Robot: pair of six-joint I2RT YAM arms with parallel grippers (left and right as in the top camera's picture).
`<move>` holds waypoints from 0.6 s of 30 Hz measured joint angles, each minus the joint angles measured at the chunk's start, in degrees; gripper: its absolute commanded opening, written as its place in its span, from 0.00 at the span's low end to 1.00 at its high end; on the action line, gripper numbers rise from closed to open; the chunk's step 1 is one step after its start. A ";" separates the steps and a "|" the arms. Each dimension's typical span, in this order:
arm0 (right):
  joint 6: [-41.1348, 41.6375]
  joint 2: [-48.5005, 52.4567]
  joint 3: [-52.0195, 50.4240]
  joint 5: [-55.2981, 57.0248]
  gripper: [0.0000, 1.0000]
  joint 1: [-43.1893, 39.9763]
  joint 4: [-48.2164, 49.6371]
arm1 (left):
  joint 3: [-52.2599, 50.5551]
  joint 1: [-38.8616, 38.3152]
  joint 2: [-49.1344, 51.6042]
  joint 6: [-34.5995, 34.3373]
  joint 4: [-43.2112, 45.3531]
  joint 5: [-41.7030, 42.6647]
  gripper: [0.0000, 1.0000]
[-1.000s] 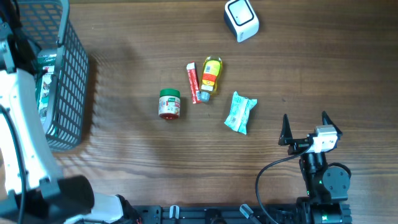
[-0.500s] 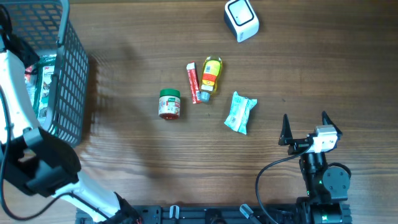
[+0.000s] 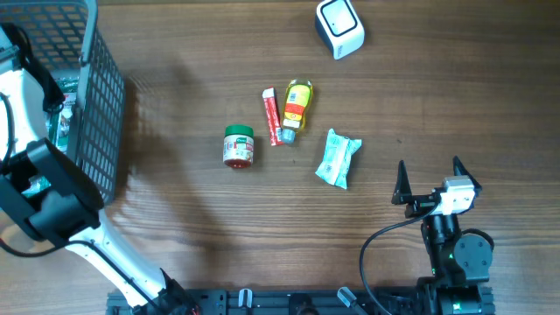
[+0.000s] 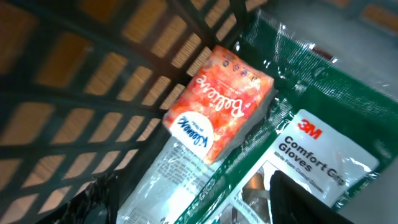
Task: Scan the item barcode
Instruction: 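Grasp the red Bellene pouch in the basket with the left gripper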
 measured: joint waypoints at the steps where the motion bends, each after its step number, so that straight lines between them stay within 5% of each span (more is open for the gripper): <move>1: 0.00 0.02 0.00 0.00 1.00 0.00 0.02 | 0.00 0.20 1.31 0.46 0.57 0.02 0.63; 18: 0.00 0.00 0.00 0.00 1.00 0.00 0.02 | -0.33 2.03 7.37 3.85 7.50 1.79 0.45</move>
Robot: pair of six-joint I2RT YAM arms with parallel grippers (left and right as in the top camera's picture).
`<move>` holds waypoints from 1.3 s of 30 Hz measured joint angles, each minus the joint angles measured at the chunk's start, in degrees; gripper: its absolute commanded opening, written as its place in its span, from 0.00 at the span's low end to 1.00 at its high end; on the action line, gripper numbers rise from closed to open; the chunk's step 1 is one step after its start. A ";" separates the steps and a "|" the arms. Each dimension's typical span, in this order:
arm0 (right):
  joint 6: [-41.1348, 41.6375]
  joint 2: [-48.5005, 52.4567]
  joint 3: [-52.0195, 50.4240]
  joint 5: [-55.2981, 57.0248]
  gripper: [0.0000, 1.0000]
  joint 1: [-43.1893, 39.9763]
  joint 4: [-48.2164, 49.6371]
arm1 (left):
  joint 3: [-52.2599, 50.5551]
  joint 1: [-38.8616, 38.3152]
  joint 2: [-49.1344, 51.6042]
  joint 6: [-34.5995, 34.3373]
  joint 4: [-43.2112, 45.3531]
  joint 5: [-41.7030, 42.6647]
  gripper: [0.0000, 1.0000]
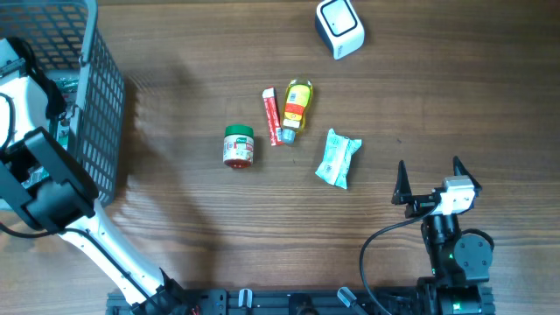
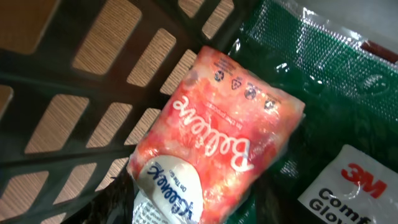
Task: Scan the item barcode
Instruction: 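Grasp the red Bellene pouch in the basket with the left gripper, then carry the red pouch out and set it below the yellow bottle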
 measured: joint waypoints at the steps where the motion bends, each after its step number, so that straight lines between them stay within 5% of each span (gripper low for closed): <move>1: 0.00 0.00 0.00 0.00 1.00 0.00 -0.02 | 0.00 0.13 0.00 -0.02 0.39 0.07 0.43; 4: 0.00 0.02 0.00 0.00 1.00 0.00 0.00 | 0.00 0.81 0.02 0.09 1.16 0.83 0.37; 10: 0.00 0.00 0.00 0.00 1.00 0.00 0.00 | 0.00 1.36 0.22 0.28 1.22 3.13 0.04; 23: 0.00 0.00 0.00 0.00 1.00 0.00 0.00 | -0.28 -3.17 -1.40 -2.91 0.52 2.93 0.04; 39: 0.00 0.00 0.00 0.00 1.00 0.00 0.00 | -0.63 -7.63 -41.70 -11.93 -9.64 7.39 0.04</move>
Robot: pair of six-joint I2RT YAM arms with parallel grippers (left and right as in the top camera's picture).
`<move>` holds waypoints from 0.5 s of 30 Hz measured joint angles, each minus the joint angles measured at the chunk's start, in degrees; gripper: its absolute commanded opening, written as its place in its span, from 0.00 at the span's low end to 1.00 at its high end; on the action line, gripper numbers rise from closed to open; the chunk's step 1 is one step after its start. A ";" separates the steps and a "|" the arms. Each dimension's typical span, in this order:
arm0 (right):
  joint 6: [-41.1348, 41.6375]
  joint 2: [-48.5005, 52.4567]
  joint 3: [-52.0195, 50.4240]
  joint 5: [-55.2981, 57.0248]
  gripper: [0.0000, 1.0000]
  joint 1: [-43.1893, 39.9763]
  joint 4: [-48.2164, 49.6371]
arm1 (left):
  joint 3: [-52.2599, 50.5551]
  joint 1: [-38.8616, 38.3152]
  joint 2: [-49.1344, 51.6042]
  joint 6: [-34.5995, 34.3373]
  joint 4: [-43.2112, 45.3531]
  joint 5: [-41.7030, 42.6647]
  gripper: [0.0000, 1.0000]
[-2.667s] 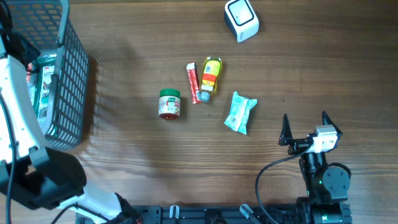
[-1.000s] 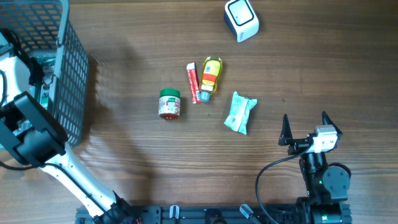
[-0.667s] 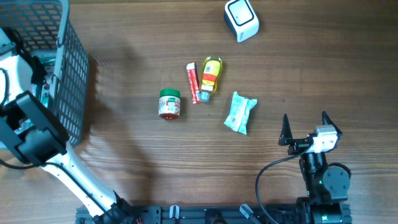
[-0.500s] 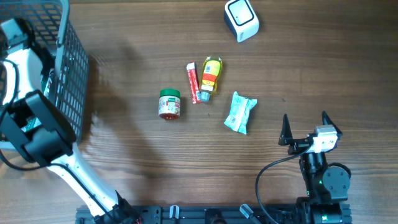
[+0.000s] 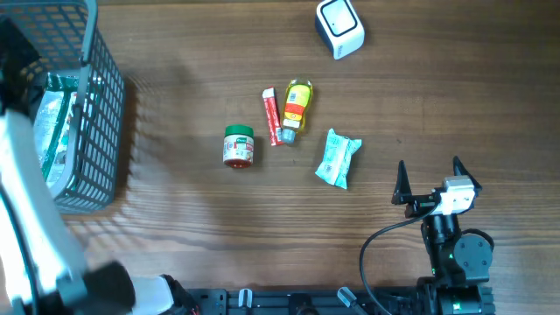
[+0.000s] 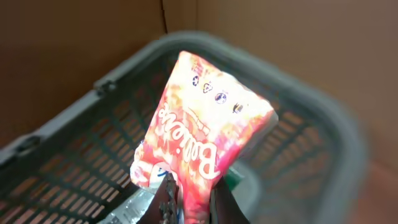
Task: Scan the item barcode
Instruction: 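Carry the red pouch out and set it below the yellow bottle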
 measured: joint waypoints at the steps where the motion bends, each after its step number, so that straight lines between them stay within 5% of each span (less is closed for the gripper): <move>1: 0.00 0.02 0.00 0.00 1.00 0.00 -0.02 | 0.00 -0.07 -1.84 -0.63 -0.42 0.33 0.04; 5: 0.00 0.02 0.00 0.00 1.00 0.00 -0.02 | 0.02 -1.03 -8.37 -2.58 -4.13 4.94 0.04; 11: 0.00 0.00 0.00 0.00 1.00 0.00 -0.02 | 0.02 -2.56 -12.35 5.35 -11.04 43.89 0.04; 15: 0.00 0.00 0.00 0.00 1.00 0.00 0.00 | 0.02 -2.60 -10.36 12.66 -17.66 62.29 0.04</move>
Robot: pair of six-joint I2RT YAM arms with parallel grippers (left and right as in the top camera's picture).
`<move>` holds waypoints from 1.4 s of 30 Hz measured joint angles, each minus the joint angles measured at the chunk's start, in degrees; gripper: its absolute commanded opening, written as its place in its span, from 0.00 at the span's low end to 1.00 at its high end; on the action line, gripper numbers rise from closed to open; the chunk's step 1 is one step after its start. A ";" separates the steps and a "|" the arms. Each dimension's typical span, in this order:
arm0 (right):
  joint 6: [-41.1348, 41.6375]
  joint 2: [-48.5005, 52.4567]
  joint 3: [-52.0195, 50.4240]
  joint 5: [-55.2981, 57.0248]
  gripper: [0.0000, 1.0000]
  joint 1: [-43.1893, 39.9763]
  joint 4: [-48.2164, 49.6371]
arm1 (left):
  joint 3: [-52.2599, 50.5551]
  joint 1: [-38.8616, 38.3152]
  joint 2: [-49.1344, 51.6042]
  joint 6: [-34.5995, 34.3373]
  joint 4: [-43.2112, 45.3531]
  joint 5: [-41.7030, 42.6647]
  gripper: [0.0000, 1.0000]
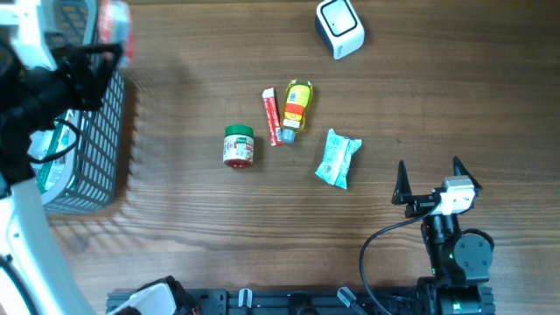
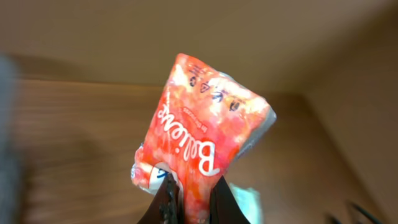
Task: Scan the item barcode
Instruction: 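Carry the red pouch out and set it below the yellow bottle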
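An orange-red "Believe" tissue pack (image 2: 205,134) hangs upright over the table in the left wrist view, with my left gripper (image 2: 193,198) shut on its lower end. From overhead the pack (image 1: 115,29) is a blur at the top left, beside the basket's top rim, and the left gripper (image 1: 103,48) sits just under it. The white barcode scanner (image 1: 339,27) stands at the back, right of centre, far from the pack. My right gripper (image 1: 430,179) rests open and empty at the front right.
A grey wire basket (image 1: 96,131) at the left still holds a green glove packet (image 1: 48,140). Mid-table lie a green-lidded jar (image 1: 238,146), a red tube (image 1: 272,116), a yellow bottle (image 1: 297,105) and a teal packet (image 1: 338,157).
The left gripper, still shut on the tissue pack, has moved from above the basket to the right of its rim. Wood table now lies behind the pack. The right arm has not moved.
The left gripper was open down in the basket over the tissue pack lying on the glove packet, then closer to it. Then it was shut on the pack, held above the basket. Now the pack is outside the basket over the table.
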 measured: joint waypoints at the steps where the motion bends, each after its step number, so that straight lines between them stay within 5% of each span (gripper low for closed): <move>1: 0.00 0.02 0.00 0.00 1.00 0.00 0.00 | 0.00 0.00 0.98 2.14 -1.81 4.22 0.04; 9: 0.00 0.02 0.00 0.00 1.00 0.00 0.00 | -0.11 -0.17 12.33 21.29 -20.00 22.75 0.04; 16: 0.00 0.02 0.00 0.00 1.00 0.00 0.00 | -8.39 -4.44 18.51 32.81 -22.34 26.86 0.04; 30: 0.00 0.02 0.00 0.00 1.00 0.00 -0.02 | -14.49 -7.72 19.71 38.60 -20.68 24.57 0.04; 34: 0.00 0.02 0.00 0.00 1.00 0.00 0.00 | -14.69 -7.74 19.71 31.21 -12.13 18.95 0.04; 42: 0.00 0.02 0.00 0.00 1.00 0.00 -0.02 | -14.82 -11.89 19.50 -4.35 5.40 -8.98 0.04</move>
